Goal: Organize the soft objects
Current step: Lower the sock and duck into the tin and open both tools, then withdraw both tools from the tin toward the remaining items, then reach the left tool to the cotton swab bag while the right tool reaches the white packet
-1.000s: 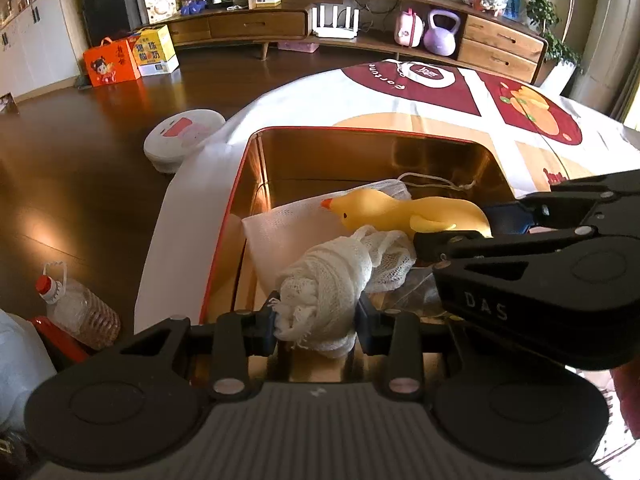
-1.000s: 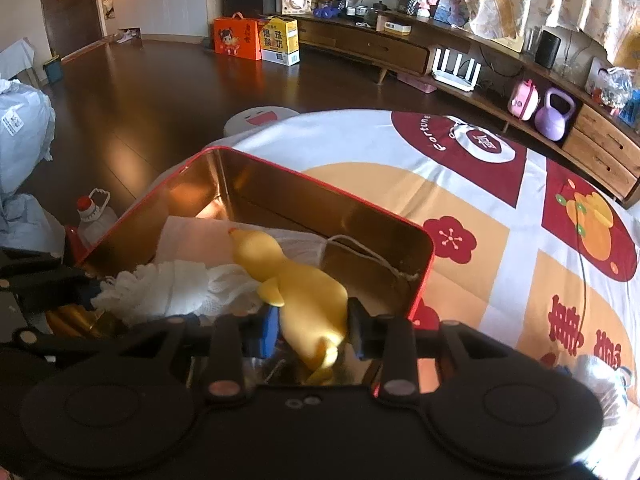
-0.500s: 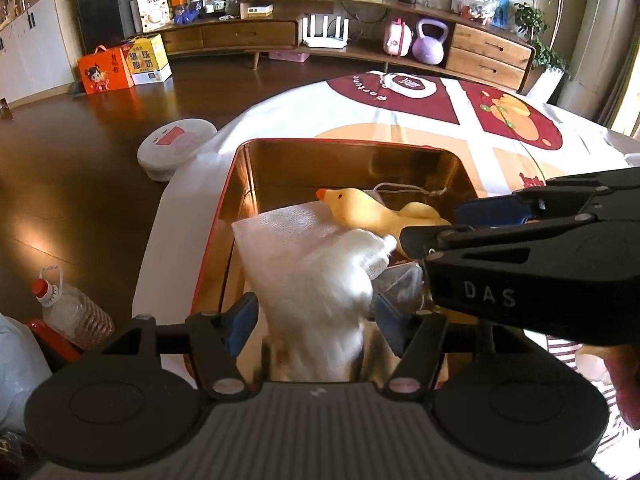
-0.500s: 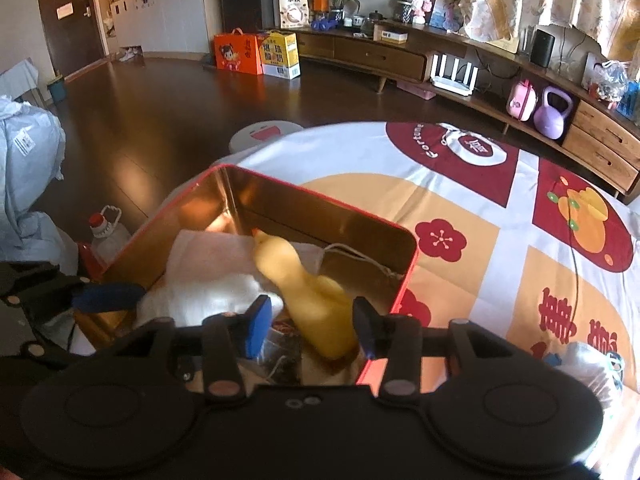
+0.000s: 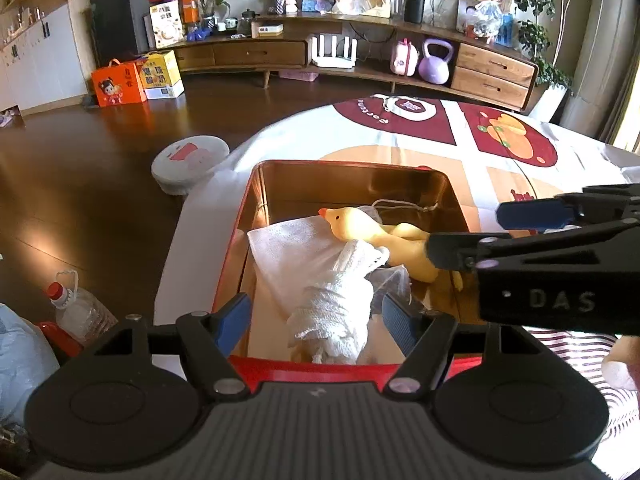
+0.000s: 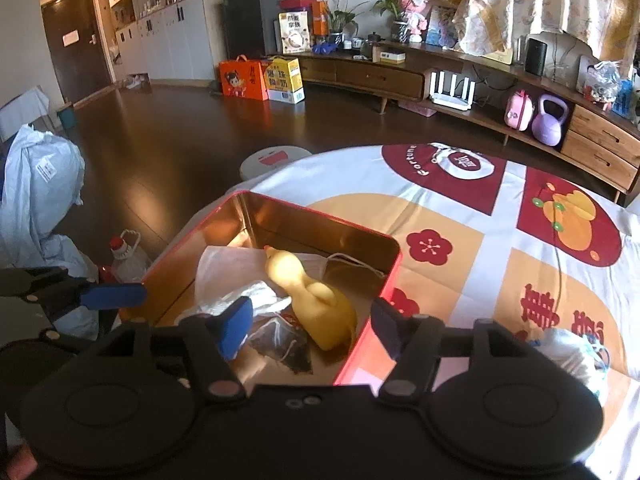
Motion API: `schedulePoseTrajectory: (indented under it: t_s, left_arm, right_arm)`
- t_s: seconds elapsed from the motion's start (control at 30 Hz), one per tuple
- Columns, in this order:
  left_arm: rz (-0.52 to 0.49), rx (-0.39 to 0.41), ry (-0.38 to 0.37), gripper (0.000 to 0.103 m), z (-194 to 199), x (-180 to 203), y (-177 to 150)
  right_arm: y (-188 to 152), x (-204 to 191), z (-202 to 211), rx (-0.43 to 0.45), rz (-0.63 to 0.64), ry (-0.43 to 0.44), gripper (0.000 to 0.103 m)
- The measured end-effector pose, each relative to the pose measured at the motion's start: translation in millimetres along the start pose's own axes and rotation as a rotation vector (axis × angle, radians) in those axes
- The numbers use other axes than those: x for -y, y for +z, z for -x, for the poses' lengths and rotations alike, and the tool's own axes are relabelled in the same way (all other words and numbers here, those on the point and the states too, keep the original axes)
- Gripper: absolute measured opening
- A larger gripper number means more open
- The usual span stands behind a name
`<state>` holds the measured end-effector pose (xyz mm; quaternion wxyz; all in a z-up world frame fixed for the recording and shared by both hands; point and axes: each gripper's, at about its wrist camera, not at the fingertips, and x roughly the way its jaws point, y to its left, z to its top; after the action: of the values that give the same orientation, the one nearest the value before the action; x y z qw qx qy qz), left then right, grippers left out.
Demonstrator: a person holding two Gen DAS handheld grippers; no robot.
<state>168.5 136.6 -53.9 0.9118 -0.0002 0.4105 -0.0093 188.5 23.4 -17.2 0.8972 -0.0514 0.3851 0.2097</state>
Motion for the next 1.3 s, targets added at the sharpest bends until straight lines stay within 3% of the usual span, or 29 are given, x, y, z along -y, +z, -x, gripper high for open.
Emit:
schedulePoseTrajectory:
  t_s: [0.17,0.3,0.83,1.0,1.3]
  left_arm:
    - [0.018,0.023,-0.011,0.073,14.2,3.0,-1.8]
    - [0.024,0.048,-0.019,0.082,26.9,8.8,-3.9]
    - [0.009,0.082,-0.065,0.085,54.5,52.1,-20.1]
    - [-0.007,0.106,-0.083,0.085,59.4,68.4,-23.7]
    - [-0.052,0.095,-0.146,0.085,53.8,108.8,-28.9]
  right_arm:
    - [-6.1,8.2,19.5,0.018,-0.026,0.008,0.071]
    - [-13.4,14.7,39.0,0.042,-0.056,0.018,0.076]
    - [-51.3,47.2,117.6,0.151,-0.168,0.044,0.102]
    - [-75.9,66.6,138.8,0.176,-0.179,0.0,0.103]
    - [-116.1,103.6,154.1,0.141,-0.192,-0.07,0.103]
